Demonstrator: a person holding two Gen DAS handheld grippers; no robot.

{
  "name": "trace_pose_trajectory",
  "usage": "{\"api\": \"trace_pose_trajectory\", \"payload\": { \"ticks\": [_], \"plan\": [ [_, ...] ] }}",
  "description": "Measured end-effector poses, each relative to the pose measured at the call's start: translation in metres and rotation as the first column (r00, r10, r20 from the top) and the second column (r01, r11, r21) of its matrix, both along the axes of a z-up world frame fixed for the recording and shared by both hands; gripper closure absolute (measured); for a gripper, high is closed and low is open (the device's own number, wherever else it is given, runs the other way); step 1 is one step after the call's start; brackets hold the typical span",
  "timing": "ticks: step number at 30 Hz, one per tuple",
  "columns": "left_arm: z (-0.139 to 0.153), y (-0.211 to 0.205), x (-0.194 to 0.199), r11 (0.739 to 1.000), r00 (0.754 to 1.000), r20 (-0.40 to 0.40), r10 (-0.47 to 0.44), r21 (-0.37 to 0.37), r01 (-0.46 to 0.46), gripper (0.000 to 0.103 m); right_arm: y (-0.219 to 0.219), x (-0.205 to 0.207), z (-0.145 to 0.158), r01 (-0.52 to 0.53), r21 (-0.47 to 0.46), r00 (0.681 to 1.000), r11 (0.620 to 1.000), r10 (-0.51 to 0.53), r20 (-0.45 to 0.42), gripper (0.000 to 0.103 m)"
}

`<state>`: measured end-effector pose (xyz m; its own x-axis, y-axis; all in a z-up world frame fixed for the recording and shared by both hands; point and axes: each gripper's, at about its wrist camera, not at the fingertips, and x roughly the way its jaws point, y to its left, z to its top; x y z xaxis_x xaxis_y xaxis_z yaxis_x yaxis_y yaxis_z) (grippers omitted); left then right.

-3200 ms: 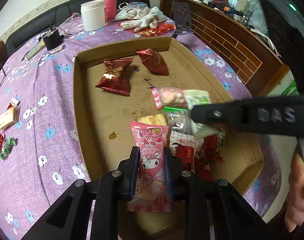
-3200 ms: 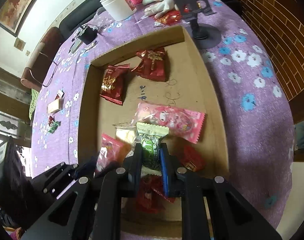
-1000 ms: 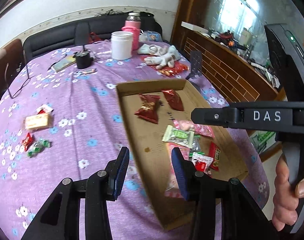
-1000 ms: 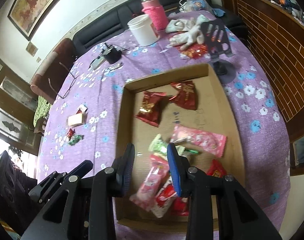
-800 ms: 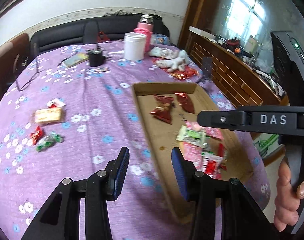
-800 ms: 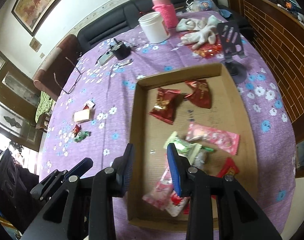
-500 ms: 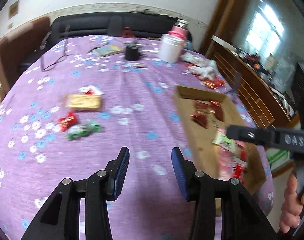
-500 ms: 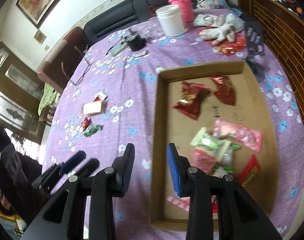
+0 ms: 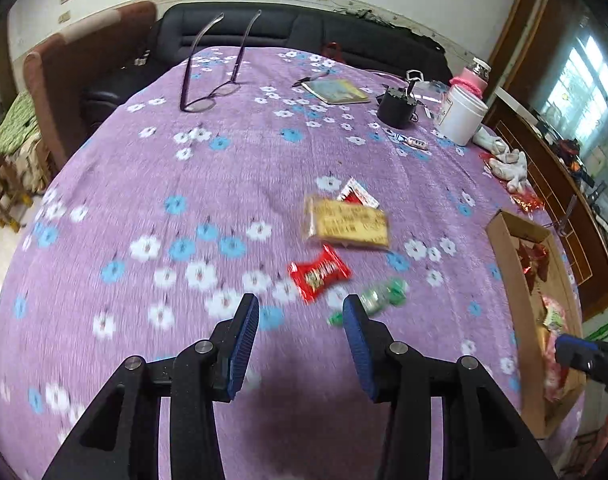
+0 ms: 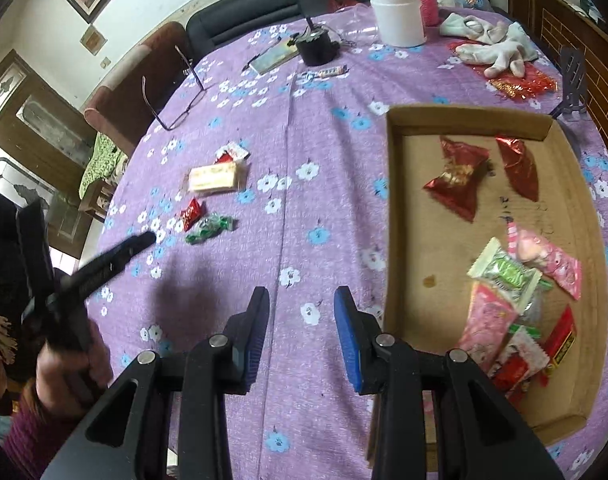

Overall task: Organize snacks
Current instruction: 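Grasp a small red candy with the left gripper while the right grasps a green candy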

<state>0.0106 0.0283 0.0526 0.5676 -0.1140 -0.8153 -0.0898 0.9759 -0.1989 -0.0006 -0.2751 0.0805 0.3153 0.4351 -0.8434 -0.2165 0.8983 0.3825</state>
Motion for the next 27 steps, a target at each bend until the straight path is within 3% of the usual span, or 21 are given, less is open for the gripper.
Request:
{"api": "trace_pose_trajectory", "payload": {
  "ticks": [11, 12, 14, 15, 19, 27],
  "plan": [
    [-0.031, -0.020, 0.048, 0.975, 0.975, -0.064, -0.211, 0.060, 0.215, 0.060, -0.007, -0.002, -0.006, 0.065, -0.038, 0.998, 0.997, -0.065, -0.016, 0.071],
    [-0.036, -0.021, 0.052, 0.974, 0.975, -0.074, -0.211, 0.066, 0.216, 0.068, -0.007, -0.002, -0.007, 0.067, -0.039, 0.997, 0.997, -0.068, -0.020, 0.071],
    [-0.035, -0.021, 0.057, 0.974, 0.977, -0.060, -0.205, 0.085, 0.210, 0.073, -0.007, -0.001, -0.009, 0.072, -0.042, 0.997, 0.996, -0.074, -0.029, 0.071],
    [-0.035, -0.021, 0.058, 0.975, 0.978, -0.057, -0.199, 0.094, 0.204, 0.084, -0.007, -0.001, -0.009, 0.073, -0.043, 0.997, 0.996, -0.075, -0.030, 0.071],
    [-0.036, -0.015, 0.052, 0.983, 0.988, -0.041, -0.152, 0.100, 0.155, 0.088, 0.000, 0.002, -0.009, 0.061, -0.044, 0.998, 0.997, -0.063, -0.030, 0.071],
    [-0.036, 0.006, -0.006, 0.997, 0.995, -0.065, -0.074, 0.008, 0.075, 0.088, 0.052, 0.026, -0.016, -0.078, 0.031, 0.994, 0.996, 0.080, -0.068, 0.071]
  ]
}}
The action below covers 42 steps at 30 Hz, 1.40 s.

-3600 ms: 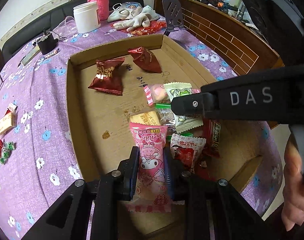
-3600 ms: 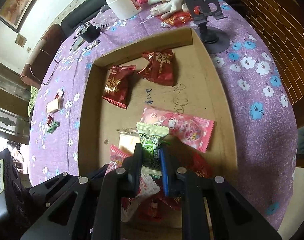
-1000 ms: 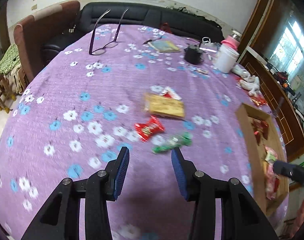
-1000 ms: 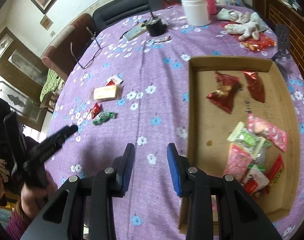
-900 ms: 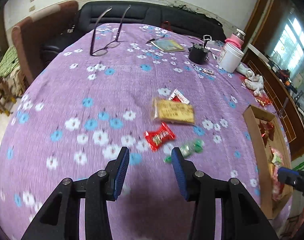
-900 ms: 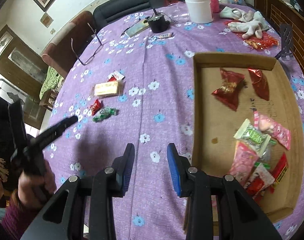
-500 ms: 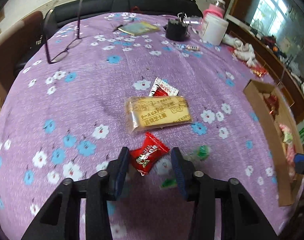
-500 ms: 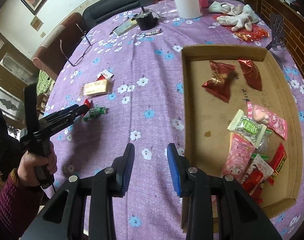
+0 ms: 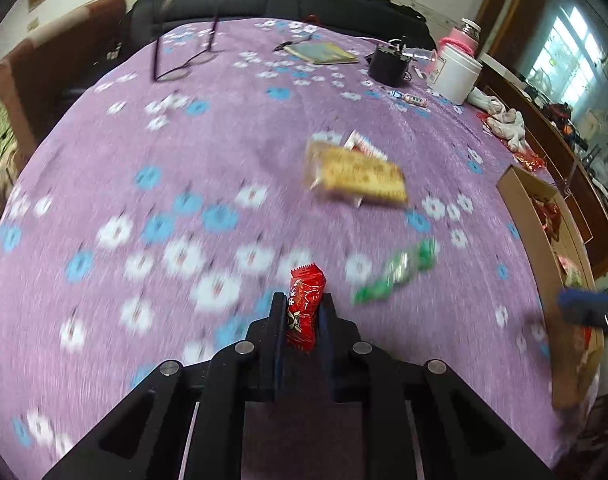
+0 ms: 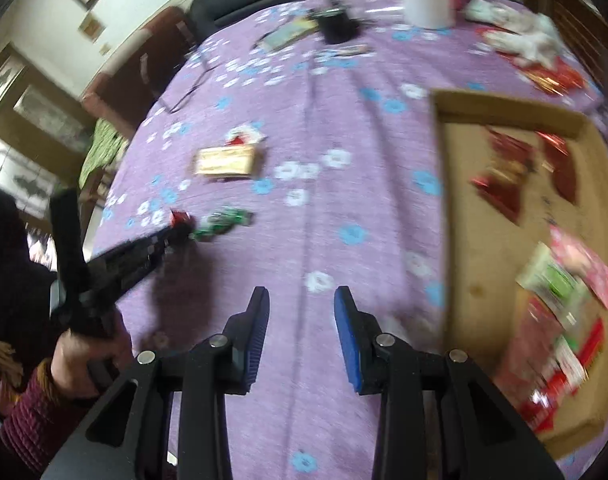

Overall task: Organize snacks
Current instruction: 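Grasp a small red candy with the left gripper while the right grasps a green candy, then carry both candies over the tray and lower them in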

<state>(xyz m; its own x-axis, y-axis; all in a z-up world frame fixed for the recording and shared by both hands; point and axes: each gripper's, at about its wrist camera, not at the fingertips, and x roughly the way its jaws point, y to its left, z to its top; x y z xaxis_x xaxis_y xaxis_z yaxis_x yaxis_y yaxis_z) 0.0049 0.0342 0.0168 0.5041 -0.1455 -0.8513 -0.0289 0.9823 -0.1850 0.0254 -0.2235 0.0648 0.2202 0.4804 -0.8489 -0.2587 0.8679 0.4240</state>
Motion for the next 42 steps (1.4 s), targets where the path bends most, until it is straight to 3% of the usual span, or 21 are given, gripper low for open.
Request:
{"api": "trace_pose_trajectory", "payload": {
  "ticks": [3, 9, 12, 15, 19, 22, 28, 33, 34, 38, 42],
  "plan": [
    [0.000, 0.004, -0.020, 1.000, 1.000, -0.012, 0.015, -0.017, -0.015, 0.088, 0.031, 0.023, -0.008, -0.055, 0.065, 0.998, 0.996, 0.057, -0.036, 0.071],
    [0.001, 0.012, -0.047, 0.999, 0.998, -0.025, 0.049, -0.015, -0.049, 0.088, 0.095, 0.073, -0.027, -0.125, 0.060, 0.992, 0.990, 0.126, -0.013, 0.070],
    [0.001, 0.018, -0.055, 0.998, 0.997, -0.028, 0.066, -0.018, -0.066, 0.088, 0.108, 0.081, -0.043, -0.139, 0.088, 0.988, 0.986, 0.144, -0.056, 0.070],
    [0.000, 0.021, -0.059, 0.998, 0.997, -0.028, 0.066, -0.020, -0.067, 0.088, 0.103, 0.067, -0.046, -0.123, 0.107, 0.984, 0.987, 0.135, -0.114, 0.070],
    [0.000, 0.024, -0.062, 0.997, 0.998, -0.026, 0.065, -0.027, -0.066, 0.088, 0.103, 0.024, -0.042, -0.187, 0.143, 0.962, 0.972, 0.211, -0.172, 0.070],
    [0.000, 0.027, -0.062, 0.997, 0.997, -0.024, 0.068, -0.031, -0.069, 0.088, 0.102, 0.015, -0.030, -0.195, 0.067, 0.974, 0.979, 0.201, -0.104, 0.070],
    [0.000, 0.027, -0.058, 0.998, 0.998, -0.022, 0.058, -0.029, -0.059, 0.088, 0.108, 0.034, -0.021, -0.182, -0.018, 0.983, 0.983, 0.182, -0.011, 0.070],
    [-0.001, 0.030, -0.059, 0.996, 0.998, -0.017, 0.068, -0.052, -0.068, 0.089, 0.126, 0.040, -0.040, -0.205, -0.075, 0.979, 0.976, 0.203, -0.027, 0.073],
    [-0.001, 0.031, -0.059, 0.995, 0.997, -0.018, 0.072, -0.061, -0.073, 0.089, 0.126, 0.040, -0.043, -0.193, -0.087, 0.981, 0.977, 0.191, -0.036, 0.087],
    [0.000, 0.035, -0.061, 0.992, 0.996, -0.023, 0.091, -0.091, -0.093, 0.089, 0.124, 0.025, -0.038, -0.211, -0.101, 0.977, 0.972, 0.211, -0.011, 0.088],
    [0.004, 0.029, -0.062, 0.992, 0.996, -0.009, 0.089, -0.087, -0.089, 0.089, 0.113, 0.007, -0.033, -0.196, -0.059, 0.981, 0.979, 0.195, -0.015, 0.088]
  ]
}}
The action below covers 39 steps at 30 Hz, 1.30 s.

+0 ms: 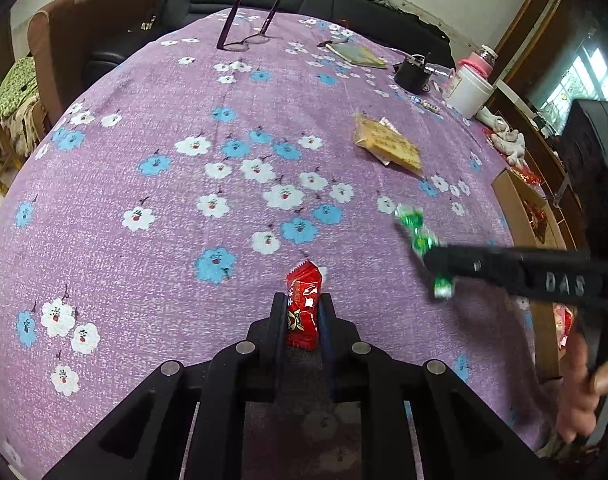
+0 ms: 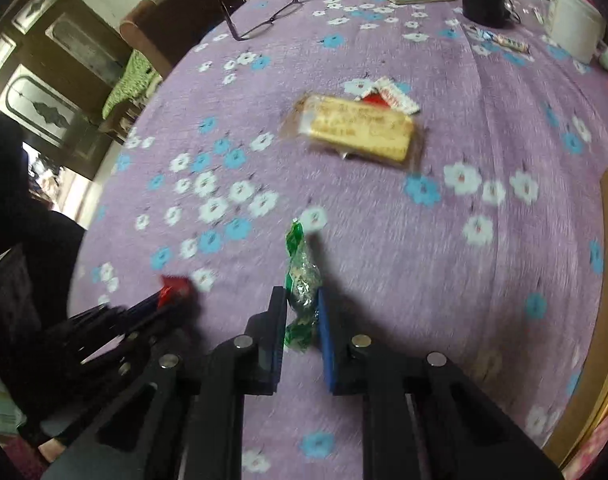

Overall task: Organize snacks
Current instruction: 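Carry both candies over the tray and lower them in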

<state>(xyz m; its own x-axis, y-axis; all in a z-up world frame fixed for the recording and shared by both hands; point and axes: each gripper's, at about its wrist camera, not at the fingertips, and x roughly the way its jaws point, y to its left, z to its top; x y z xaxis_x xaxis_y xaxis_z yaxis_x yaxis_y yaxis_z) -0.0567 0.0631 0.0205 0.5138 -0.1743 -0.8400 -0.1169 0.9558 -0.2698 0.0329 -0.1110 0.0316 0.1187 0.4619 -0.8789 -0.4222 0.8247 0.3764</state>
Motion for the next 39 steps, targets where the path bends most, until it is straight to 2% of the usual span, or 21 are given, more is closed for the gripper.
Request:
{"api": "trace_pose_trajectory", "payload": {
  "ticks": [5, 16, 23, 39],
  "plan": [
    [0.003, -0.021, 0.005, 0.999, 0.999, 0.004, -0.041, 0.002, 0.041, 0.089, -0.015, -0.014, 0.004, 0.035, 0.036, 0.999, 0.999, -0.034, -0.016, 0.088],
    [0.017, -0.074, 0.014, 0.992, 0.992, 0.025, -0.125, 0.012, 0.125, 0.089, -0.061, -0.017, 0.014, 0.108, 0.094, 0.994, 0.990, -0.105, -0.035, 0.088],
    [0.029, -0.115, 0.018, 0.983, 0.983, 0.038, -0.181, 0.021, 0.181, 0.089, -0.096, -0.020, 0.028, 0.141, 0.123, 0.990, 0.982, -0.140, -0.014, 0.088],
    [0.058, -0.235, 0.036, 0.940, 0.936, 0.080, -0.342, 0.029, 0.341, 0.089, -0.215, -0.021, 0.042, 0.294, 0.148, 0.955, 0.944, -0.298, 0.002, 0.088]
  ]
}}
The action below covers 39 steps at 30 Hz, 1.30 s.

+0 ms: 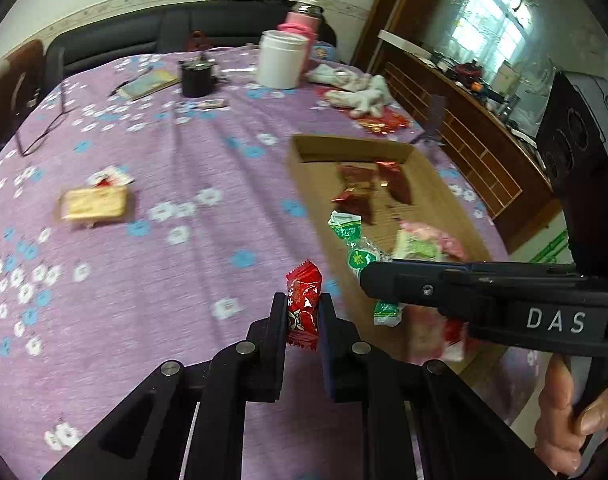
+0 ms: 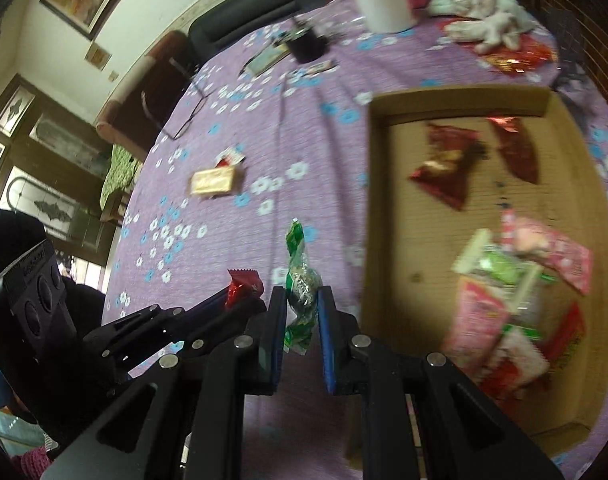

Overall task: Organize snacks
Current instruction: 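Carry both candies over the tray and lower them in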

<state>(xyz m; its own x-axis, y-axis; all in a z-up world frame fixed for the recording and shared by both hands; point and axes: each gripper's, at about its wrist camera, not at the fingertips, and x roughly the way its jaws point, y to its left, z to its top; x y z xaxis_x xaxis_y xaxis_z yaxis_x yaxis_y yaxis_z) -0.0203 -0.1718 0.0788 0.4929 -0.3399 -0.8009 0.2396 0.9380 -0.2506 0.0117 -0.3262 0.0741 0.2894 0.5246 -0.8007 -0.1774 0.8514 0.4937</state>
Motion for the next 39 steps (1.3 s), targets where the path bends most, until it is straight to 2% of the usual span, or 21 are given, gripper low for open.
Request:
{"api": "trace_pose_trajectory", "payload": {
  "ticks": [12, 22, 39],
  "plan": [
    [-0.007, -0.077, 0.016, 0.997, 0.997, -0.020, -0.079, -0.006, 0.079, 0.089, -0.088, -0.006, -0.014, 0.117, -0.021, 0.992, 0.993, -0.118, -0.036, 0.088],
    [-0.030, -0.102, 0.029, 0.997, 0.996, -0.058, -0.065, 0.031, 0.067, 0.089, -0.137, -0.005, -0.033, 0.167, -0.047, 0.982, 0.985, -0.170, -0.077, 0.088],
    [-0.044, -0.112, 0.039, 0.990, 0.996, -0.062, -0.056, 0.126, 0.064, 0.089, -0.139, 0.009, -0.048, 0.163, -0.068, 0.980, 0.984, -0.169, -0.108, 0.088]
  ]
}}
